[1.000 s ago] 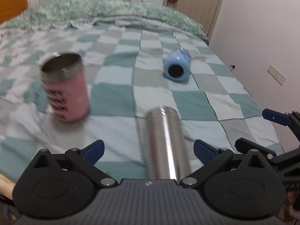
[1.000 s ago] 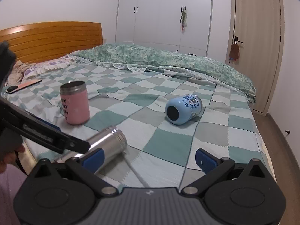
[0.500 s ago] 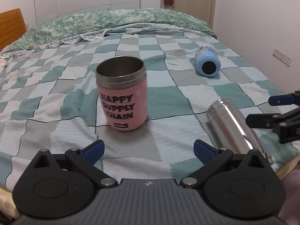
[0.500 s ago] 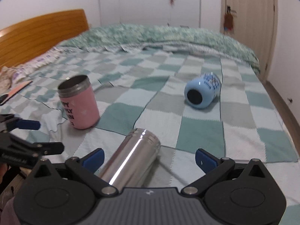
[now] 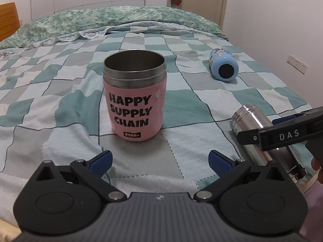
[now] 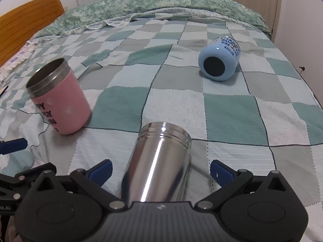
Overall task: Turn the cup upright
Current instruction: 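Lift the silver tumbler with the right tool and rotate it upright, then lower the upright silver tumbler beside the pink cup with the right tool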
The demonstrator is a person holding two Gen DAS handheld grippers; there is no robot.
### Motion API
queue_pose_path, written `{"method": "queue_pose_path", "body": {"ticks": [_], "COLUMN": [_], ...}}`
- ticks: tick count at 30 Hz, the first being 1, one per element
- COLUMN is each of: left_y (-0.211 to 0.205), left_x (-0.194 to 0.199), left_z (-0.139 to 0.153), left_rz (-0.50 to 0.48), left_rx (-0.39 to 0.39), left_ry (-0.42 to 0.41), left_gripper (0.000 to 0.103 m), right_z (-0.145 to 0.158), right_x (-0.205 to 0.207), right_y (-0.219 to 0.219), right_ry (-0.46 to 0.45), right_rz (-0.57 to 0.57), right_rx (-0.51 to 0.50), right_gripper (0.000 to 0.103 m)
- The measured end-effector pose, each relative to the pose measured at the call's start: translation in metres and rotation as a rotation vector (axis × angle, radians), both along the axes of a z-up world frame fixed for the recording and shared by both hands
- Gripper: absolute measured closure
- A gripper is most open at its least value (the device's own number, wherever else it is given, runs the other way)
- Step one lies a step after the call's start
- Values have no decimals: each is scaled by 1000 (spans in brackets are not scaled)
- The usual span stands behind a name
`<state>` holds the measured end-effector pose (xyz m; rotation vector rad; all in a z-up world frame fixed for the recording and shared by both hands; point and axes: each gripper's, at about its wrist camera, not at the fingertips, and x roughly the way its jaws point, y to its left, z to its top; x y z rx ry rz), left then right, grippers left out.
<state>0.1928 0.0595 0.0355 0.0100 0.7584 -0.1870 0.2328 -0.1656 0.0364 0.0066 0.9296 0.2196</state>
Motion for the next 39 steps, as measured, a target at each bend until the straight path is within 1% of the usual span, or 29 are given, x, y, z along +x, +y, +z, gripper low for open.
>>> {"method": "queue_pose_path", "body": {"ticks": [3, 5, 8, 10, 12, 18, 20, 23, 26, 30, 33, 35, 39], "left_y": [-2, -3, -4, -5, -5, -5, -3, -2, -1, 1, 3, 5, 11], "left_x": [3, 5, 6, 5, 4, 2, 2, 2, 1, 0, 1, 3, 9], "left_z": [-3, -5, -7, -7, -6, -4, -3, 0, 5, 10, 13, 14, 13], "left_rz": [-13, -18, -25, -30, -30, -28, -19, -3, 10, 25, 36, 46, 71], "left_rx": [-2, -7, -16, -22, -26, -33, -40, -41, -39, -33, -27, -23, -16], "left_ry": [1, 5, 7, 5, 0, -11, -15, -24, -40, -58, -71, -78, -85], "left_gripper": [0, 0, 0, 0, 0, 0, 0, 0, 0, 0, 0, 0, 0], "right_z": [0, -1, -9, -13, -11, 14, 25, 41, 51, 55, 56, 54, 50], "right_x": [5, 11, 22, 26, 24, 0, -7, -17, -18, -18, -14, -10, -3], "right_y": [-2, -1, 0, -2, -6, -14, -17, -15, -10, 1, 12, 20, 38], "right_ry": [14, 46, 116, 145, 127, -4, -63, -186, -288, -439, -530, -564, -601], "right_rz": [-7, -8, -1, -11, -18, 22, 41, 67, 89, 104, 98, 103, 126], "right_rx": [30, 45, 59, 84, 121, 162, 164, 130, 121, 83, 50, 35, 2], "right_gripper": [3, 17, 30, 36, 37, 38, 39, 39, 39, 40, 40, 40, 40]}}
